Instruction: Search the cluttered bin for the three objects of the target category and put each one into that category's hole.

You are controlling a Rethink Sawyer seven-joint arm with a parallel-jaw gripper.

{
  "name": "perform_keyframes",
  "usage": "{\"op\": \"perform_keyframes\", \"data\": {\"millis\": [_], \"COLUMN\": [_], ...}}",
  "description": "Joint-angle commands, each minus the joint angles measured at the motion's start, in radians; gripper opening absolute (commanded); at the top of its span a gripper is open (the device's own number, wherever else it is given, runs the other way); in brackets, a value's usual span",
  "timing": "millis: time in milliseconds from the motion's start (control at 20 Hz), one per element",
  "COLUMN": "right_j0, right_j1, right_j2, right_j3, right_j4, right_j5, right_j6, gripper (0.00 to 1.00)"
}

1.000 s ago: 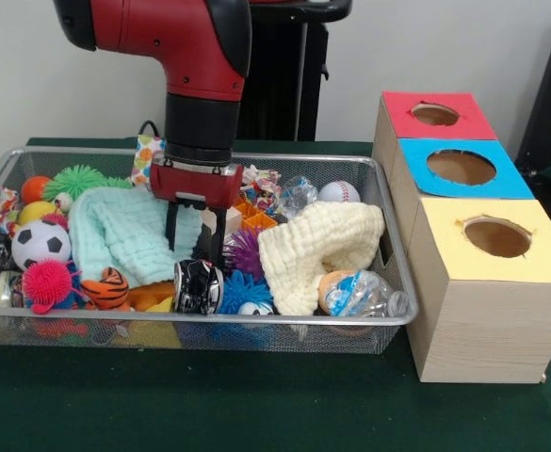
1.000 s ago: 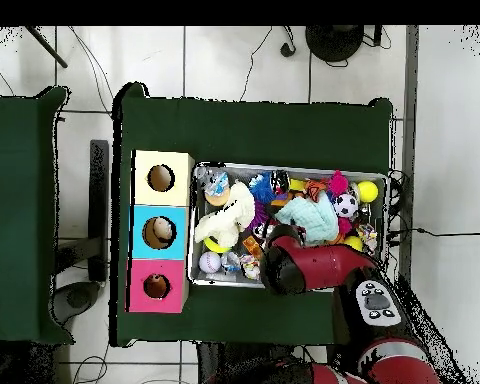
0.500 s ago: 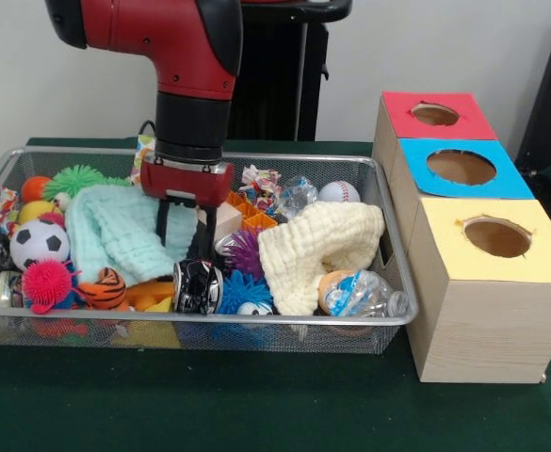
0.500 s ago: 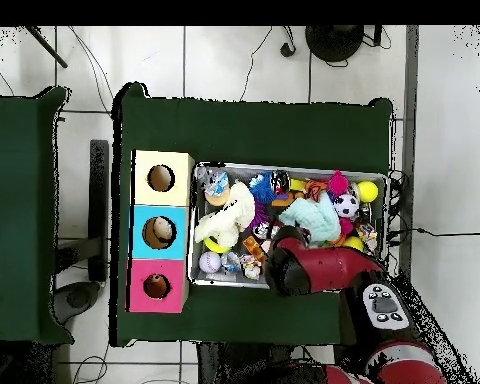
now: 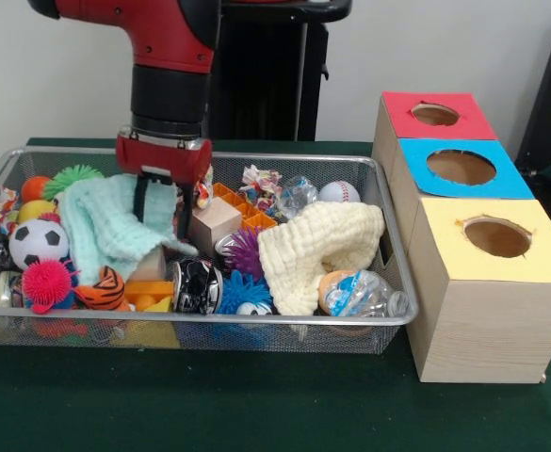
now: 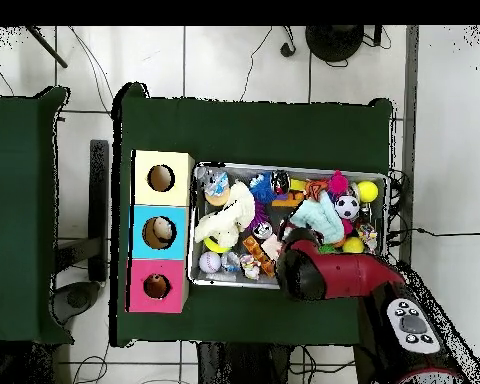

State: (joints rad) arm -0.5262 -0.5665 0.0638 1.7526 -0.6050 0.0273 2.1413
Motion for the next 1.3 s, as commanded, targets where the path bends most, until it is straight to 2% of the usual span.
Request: {"op": "perform_keyframes", "data": {"millis": [50, 400, 700, 1000, 1300], "right_j0": [-0.022, 0.039, 0.105, 0.121, 0.092], "right_j1": [-0.096, -0.116, -0.122, -0.130, -0.103], "right_j2": [0.088, 0.073, 0.032, 0.026, 0.037], "right_j3": [0.055, 0.084, 0.070, 0.061, 0.033], "right_j4": [0.054, 0.105, 0.149, 0.186, 0.187], "right_j5": [0.178, 0.195, 0.213, 0.230, 0.216], "right_j6": [0.001, 0.070, 0.100, 0.085, 0.042], "gripper": [1.00, 1.00, 1.00, 1.00, 1.00]}}
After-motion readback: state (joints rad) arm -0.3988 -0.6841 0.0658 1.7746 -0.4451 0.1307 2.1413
